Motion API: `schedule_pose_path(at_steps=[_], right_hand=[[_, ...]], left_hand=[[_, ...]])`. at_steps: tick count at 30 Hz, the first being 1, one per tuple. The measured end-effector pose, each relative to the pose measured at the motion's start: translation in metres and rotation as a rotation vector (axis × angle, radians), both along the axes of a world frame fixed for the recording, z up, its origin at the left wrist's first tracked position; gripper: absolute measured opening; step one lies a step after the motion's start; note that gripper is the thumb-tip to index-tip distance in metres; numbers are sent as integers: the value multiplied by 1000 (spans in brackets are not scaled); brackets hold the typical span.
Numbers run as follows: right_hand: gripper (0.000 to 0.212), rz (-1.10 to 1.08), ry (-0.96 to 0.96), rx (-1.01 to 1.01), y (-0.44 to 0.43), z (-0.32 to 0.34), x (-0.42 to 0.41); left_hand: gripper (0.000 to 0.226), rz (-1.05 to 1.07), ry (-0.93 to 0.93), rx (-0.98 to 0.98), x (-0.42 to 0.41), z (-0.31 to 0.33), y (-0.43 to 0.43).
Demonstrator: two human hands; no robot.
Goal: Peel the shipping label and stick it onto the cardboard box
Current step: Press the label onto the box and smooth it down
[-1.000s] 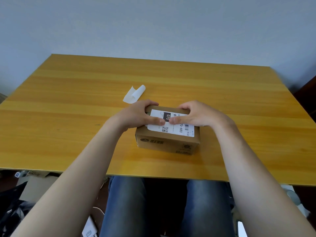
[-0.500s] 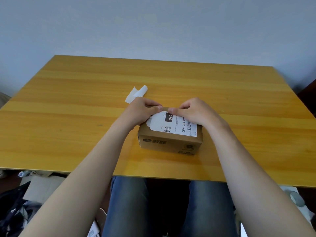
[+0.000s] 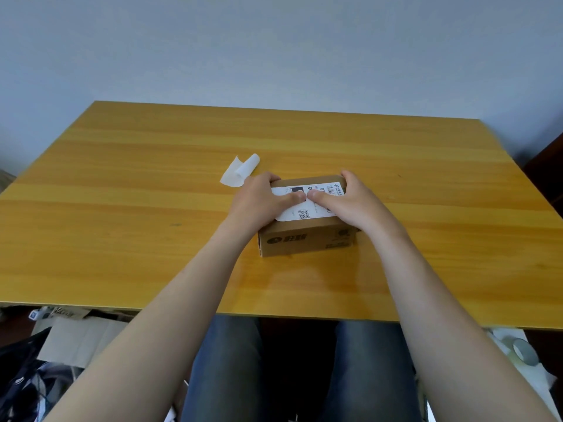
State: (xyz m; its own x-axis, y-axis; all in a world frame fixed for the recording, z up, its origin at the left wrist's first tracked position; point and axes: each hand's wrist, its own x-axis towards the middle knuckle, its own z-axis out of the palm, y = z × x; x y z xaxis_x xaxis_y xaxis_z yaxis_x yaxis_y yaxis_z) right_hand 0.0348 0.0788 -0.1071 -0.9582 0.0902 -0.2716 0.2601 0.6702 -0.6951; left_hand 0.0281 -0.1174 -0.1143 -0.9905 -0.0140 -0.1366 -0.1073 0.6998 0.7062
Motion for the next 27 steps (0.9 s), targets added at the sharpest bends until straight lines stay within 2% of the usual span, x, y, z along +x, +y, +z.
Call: schedule_pose_path(at_steps=[3, 6, 11, 16, 21, 22, 23, 26, 27], right_hand=[[102, -15, 23, 177, -5, -4, -1], [94, -7, 41, 216, -6, -3, 1], [139, 47, -14, 137, -3, 4, 3], [153, 118, -84, 108, 0, 6, 0], [179, 176, -107, 96, 6, 0, -7], [177, 177, -95, 87, 8, 0, -7], [167, 172, -82, 77, 10, 0, -7], [112, 134, -30, 24, 17, -2, -8], [104, 126, -24, 16, 20, -4, -11]], left_hand=[[73, 13, -22, -27, 1, 3, 2], [73, -9, -84, 0, 0, 6, -2], [68, -111, -204, 104, -5, 9, -15], [110, -205, -266, 89, -4, 14, -22], [123, -254, -313, 73, -3, 13, -25], [122, -253, -316, 71, -3, 13, -25], [121, -248, -318, 69, -3, 14, -25], [111, -199, -293, 25, -4, 15, -18], [108, -172, -276, -15, -4, 15, -15]])
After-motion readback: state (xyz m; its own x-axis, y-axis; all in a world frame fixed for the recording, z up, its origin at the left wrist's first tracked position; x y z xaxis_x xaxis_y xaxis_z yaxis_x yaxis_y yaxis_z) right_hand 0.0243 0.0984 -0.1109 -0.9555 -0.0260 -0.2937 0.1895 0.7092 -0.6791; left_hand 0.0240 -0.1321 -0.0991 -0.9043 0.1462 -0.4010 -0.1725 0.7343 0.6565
